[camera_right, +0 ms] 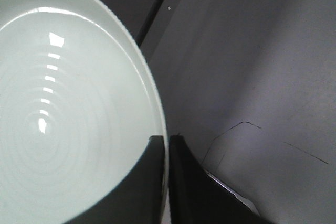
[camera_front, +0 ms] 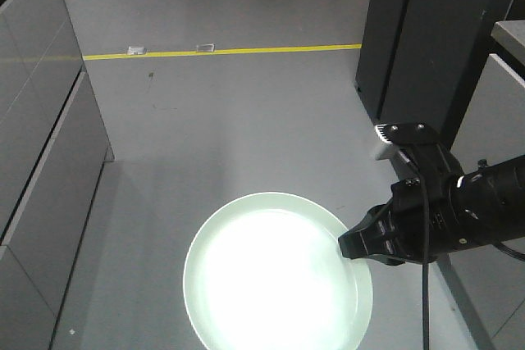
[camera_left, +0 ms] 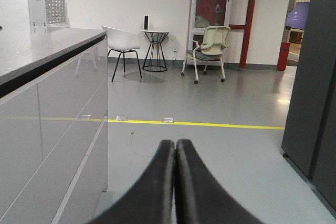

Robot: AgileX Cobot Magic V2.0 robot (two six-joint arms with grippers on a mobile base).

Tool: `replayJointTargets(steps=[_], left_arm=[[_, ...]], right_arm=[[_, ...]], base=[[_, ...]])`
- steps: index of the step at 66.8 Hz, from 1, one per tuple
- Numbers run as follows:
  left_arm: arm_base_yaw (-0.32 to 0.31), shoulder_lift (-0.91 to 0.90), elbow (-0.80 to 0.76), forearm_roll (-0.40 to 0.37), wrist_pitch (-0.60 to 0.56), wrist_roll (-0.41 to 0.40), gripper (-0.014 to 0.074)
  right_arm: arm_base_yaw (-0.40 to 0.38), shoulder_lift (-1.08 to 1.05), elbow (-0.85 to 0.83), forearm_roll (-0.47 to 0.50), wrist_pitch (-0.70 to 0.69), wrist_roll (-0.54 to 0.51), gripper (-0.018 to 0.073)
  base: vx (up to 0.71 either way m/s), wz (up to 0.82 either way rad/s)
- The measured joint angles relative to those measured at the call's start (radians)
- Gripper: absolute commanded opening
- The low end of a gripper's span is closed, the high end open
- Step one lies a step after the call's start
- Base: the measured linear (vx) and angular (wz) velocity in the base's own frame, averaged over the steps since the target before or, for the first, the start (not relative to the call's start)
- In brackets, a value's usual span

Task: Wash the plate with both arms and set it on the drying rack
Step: 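Keep holding the plate while turning toward the sink counter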

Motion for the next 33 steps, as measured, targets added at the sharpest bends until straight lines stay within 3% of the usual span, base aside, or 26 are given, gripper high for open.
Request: replayJointTargets(steps=[33], left_arm=[[0.000,0.000,0.000,0.000,0.000,0.000,-0.0006]], right_arm=[[0.000,0.000,0.000,0.000,0.000,0.000,-0.0001]], base=[[0.13,-0.06]])
